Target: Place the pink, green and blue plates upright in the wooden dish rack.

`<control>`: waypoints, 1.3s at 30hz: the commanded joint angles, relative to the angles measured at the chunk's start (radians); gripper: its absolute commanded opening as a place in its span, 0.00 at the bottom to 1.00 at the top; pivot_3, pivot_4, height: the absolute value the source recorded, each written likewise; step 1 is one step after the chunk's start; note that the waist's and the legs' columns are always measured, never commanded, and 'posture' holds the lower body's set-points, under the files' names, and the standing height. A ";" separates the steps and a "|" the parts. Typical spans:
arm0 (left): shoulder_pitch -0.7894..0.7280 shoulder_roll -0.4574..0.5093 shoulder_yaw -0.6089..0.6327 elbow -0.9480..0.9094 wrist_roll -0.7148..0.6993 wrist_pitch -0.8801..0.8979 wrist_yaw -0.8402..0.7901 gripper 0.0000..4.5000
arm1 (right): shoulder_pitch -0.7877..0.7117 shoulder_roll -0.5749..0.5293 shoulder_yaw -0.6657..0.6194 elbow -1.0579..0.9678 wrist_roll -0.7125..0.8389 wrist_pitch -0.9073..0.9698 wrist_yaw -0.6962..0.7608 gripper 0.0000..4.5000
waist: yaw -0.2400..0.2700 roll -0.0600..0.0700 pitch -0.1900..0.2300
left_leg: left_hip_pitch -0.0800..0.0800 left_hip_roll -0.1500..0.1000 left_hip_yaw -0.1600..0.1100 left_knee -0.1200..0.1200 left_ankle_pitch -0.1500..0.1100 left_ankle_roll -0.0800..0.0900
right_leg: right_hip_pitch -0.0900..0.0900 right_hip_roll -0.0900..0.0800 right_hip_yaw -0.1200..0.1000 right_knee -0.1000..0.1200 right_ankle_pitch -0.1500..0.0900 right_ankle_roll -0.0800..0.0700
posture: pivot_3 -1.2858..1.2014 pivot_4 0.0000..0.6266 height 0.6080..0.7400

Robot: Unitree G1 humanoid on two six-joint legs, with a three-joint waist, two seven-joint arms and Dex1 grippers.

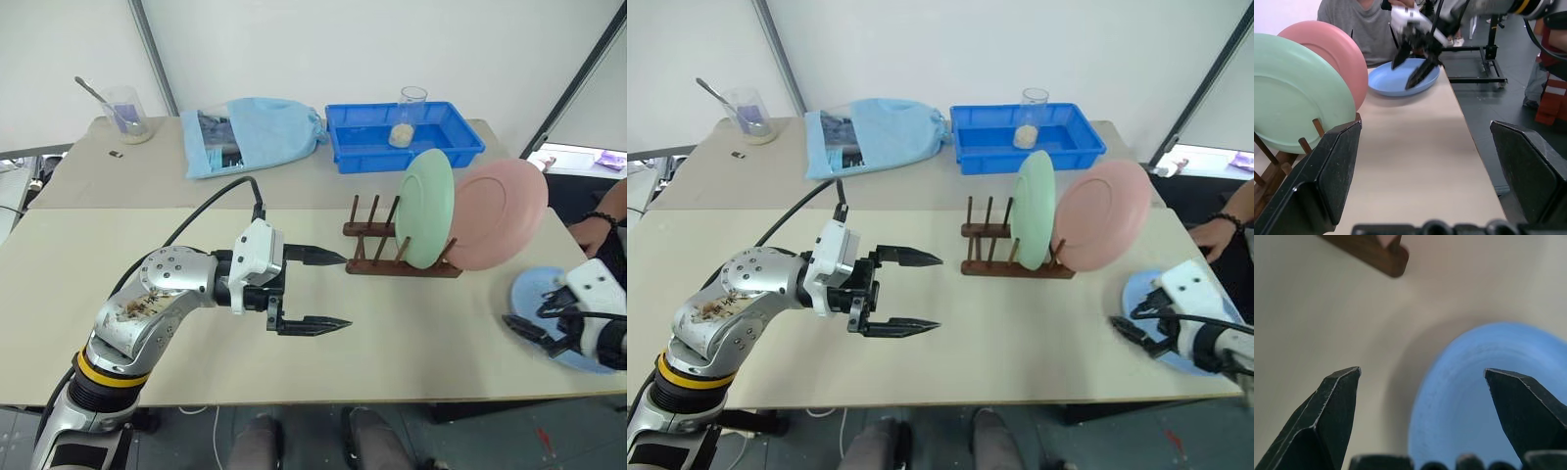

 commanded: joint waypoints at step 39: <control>0.014 0.093 0.148 0.042 -0.004 0.022 0.057 1.00 | -0.723 -0.094 0.071 0.173 -0.203 -0.373 -0.157 0.01 | -0.024 0.002 0.001 | 0.001 0.000 -0.001 -0.001 0.000 0.000 | 0.001 0.001 0.000 0.001 -0.001 0.000 | 0.52 0.24 1.00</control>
